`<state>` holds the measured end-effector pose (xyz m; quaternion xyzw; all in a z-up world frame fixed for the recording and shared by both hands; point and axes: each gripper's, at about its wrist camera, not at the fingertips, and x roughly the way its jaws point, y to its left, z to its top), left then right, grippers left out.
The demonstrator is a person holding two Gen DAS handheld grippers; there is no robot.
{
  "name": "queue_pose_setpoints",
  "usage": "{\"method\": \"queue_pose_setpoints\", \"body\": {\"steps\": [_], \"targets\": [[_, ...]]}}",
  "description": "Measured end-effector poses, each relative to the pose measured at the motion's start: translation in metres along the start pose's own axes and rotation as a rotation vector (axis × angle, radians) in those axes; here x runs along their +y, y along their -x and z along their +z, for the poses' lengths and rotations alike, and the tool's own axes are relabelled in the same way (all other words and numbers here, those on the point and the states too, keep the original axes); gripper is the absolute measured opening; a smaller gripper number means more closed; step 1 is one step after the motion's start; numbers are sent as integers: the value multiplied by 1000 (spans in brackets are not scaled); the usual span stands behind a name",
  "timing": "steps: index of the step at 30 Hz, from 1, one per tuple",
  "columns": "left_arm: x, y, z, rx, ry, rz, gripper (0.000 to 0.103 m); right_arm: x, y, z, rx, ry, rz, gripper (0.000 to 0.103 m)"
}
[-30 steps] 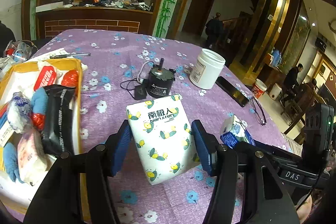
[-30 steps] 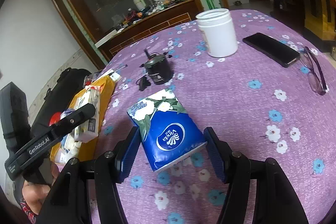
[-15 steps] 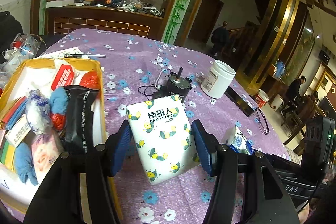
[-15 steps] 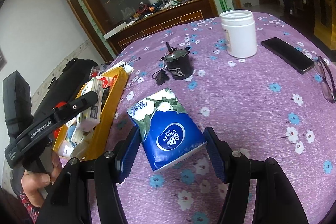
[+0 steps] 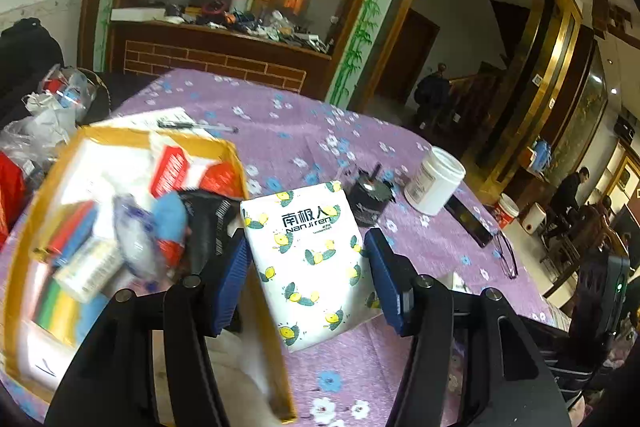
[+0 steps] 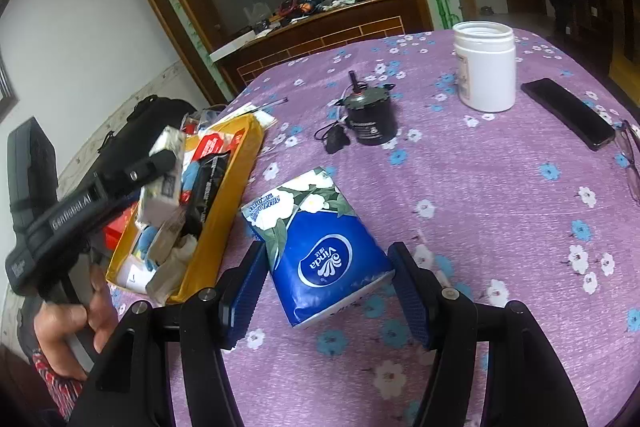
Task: Organize soft objects
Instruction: 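Carry both packs over the box and lower them in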
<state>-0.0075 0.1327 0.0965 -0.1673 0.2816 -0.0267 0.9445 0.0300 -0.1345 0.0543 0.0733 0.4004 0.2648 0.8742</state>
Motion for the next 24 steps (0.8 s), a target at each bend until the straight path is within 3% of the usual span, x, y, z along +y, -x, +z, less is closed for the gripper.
{"method": "queue_pose_setpoints", "body": {"steps": [11,24], "targets": [[63,28,15,-76,80,51,57,49,-8,2,32,92,18,63],[128,50,-1,-64,154,191,57,117,-36,9,86,197,151,63]]}}
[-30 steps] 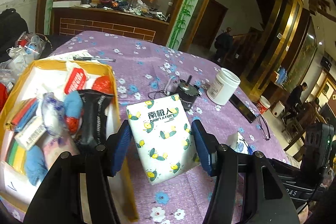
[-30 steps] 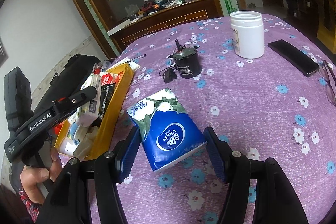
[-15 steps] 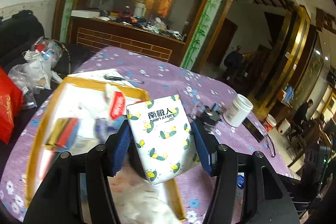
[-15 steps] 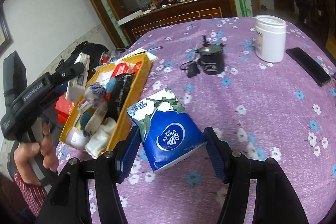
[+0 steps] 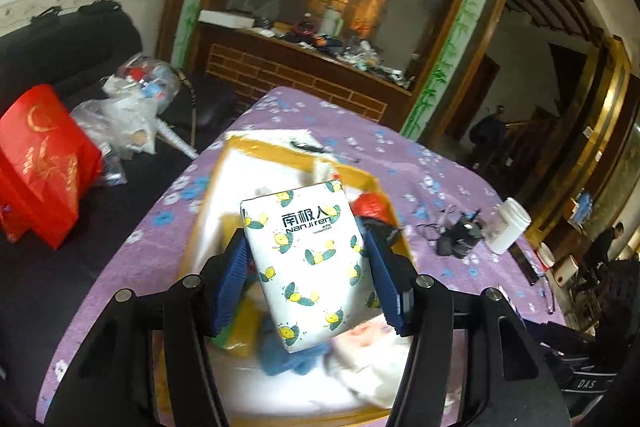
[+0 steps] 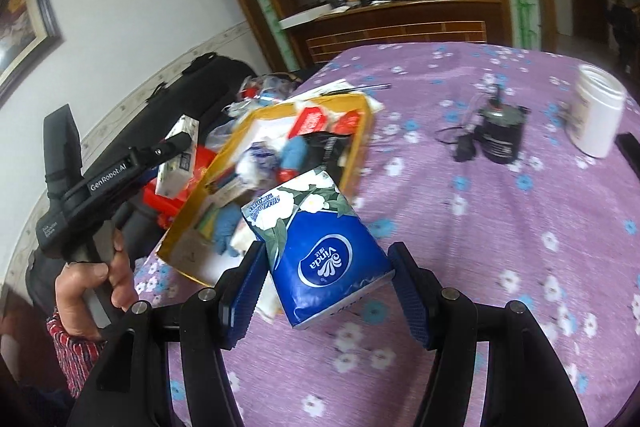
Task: Organize soft objects
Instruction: 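Carry both packs over the box and lower them in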
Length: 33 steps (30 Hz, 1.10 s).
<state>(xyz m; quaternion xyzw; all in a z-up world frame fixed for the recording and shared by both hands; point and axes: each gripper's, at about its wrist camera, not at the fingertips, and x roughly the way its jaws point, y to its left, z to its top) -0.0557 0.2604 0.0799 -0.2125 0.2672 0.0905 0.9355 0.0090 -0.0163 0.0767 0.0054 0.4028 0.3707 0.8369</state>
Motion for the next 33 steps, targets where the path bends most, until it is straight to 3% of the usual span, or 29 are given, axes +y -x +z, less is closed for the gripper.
{"method": "queue_pose_setpoints", "body": {"steps": [14,33], "targets": [[9,-32,-24,104,-33,20,57,35,-68,6,106,54,60,63],[-5,-34,-57,163,-129,42,57,37,-122,25,102,60,-18,63]]}}
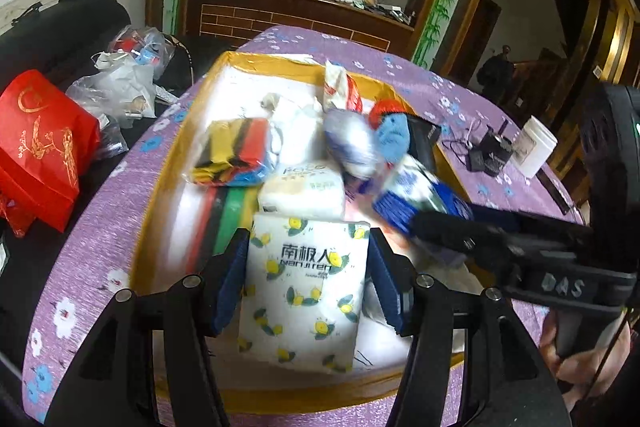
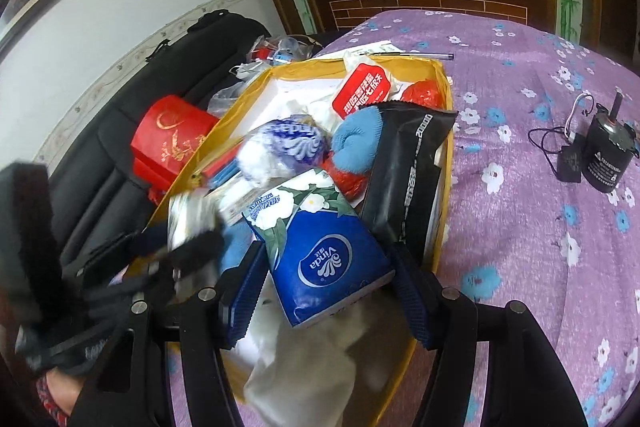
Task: Organize soft objects
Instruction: 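Carry both packs over the box and lower them in, then open both tools to release the packs and withdraw from the box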
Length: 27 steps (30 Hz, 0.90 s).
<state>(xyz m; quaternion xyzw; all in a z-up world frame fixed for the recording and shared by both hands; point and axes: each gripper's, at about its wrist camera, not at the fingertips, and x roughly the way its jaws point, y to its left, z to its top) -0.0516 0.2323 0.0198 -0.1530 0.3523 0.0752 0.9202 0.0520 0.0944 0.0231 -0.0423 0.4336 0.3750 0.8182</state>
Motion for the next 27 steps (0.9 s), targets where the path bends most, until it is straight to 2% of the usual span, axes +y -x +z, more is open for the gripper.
{"method": "queue_pose_setpoints", "body": {"steps": [9,27], "targets": [[-11,3,-2,-19,-39,57,57,1,-11,8,-33,7,-25,63],[-36,11,-6,-79,-136,162,57,-1,-11,4,-29,-1,-16,63]]}}
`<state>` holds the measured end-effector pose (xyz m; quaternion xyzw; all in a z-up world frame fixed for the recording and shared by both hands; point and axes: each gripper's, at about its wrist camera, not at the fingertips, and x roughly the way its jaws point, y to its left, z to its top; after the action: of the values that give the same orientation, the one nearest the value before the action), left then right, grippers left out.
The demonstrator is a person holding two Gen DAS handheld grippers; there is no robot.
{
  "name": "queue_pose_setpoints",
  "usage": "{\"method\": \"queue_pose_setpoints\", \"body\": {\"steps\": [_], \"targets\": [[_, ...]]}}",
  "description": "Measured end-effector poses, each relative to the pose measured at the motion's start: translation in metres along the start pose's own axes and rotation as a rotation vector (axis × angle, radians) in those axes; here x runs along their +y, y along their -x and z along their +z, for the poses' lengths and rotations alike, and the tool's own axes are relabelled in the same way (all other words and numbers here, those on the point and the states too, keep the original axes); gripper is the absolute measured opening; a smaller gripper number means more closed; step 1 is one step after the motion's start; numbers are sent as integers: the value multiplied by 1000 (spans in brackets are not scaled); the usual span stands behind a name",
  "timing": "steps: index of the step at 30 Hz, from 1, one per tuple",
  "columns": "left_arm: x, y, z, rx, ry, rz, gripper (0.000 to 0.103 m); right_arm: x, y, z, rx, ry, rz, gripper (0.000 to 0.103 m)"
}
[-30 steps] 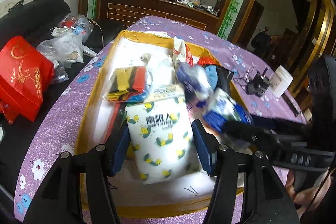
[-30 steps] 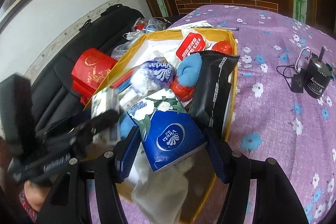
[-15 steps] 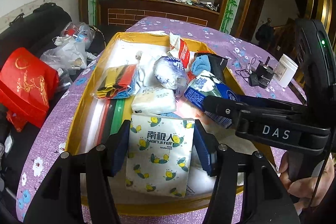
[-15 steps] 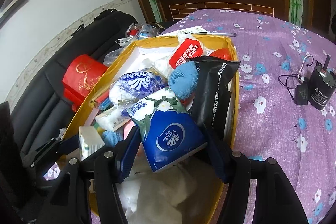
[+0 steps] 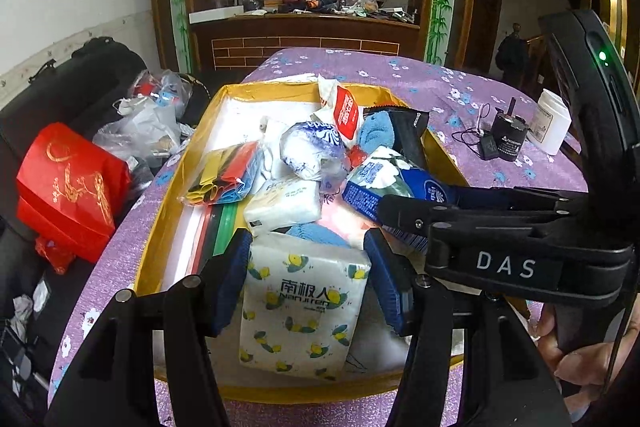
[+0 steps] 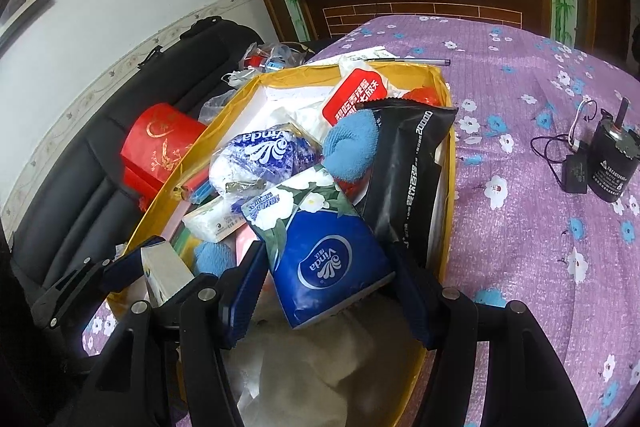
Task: Organize soft objects
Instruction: 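Open both tools to release the packs and withdraw from the box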
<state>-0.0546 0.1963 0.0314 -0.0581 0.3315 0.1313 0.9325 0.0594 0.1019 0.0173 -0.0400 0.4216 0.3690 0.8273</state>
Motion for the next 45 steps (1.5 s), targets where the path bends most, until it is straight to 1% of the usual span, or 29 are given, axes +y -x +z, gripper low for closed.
{"method": "queue_pose_setpoints", "body": {"steps": [11,17,19,21,23,25,27,30,33,35,36,38,39,40,43,45], "targets": [[-6,4,0,-17,-17,33,57,3,6,-3,4,1,11,66],[-9,9,0,-31,-21,43,57,5,19,-3,-13,-1,31,67],[-9,12,1,-41,-19,47,59,4,27,-2,-28,-8,44,67],[-9,16,2,-51,-14,50,63,4,37,-1,-45,-10,59,67],[-7,21,3,-68,0,52,66,5,48,-1,-70,-4,52,71],[-5,25,4,-84,17,55,72,5,61,-2,-101,7,37,78],[-3,30,4,-107,31,61,80,3,72,-4,-125,16,22,82],[-5,36,3,-132,38,86,83,-4,93,-12,-170,30,-19,89],[-8,41,2,-147,50,110,84,-16,109,-20,-203,24,-54,95],[-13,42,1,-131,53,159,84,-26,120,-28,-223,23,-81,97],[-18,41,1,-117,52,165,84,-30,126,-32,-234,22,-103,97],[-24,42,0,-103,56,154,84,-39,138,-44,-261,34,-141,100],[-29,42,-1,-99,54,144,84,-42,143,-52,-276,48,-173,103],[-34,43,-1,-97,46,139,84,-45,149,-60,-290,60,-215,103],[-51,51,-4,-136,18,108,84,-58,165,-79,-325,75,-279,103],[-62,56,-4,-153,31,122,84,-68,175,-89,-344,66,-299,103]]}}
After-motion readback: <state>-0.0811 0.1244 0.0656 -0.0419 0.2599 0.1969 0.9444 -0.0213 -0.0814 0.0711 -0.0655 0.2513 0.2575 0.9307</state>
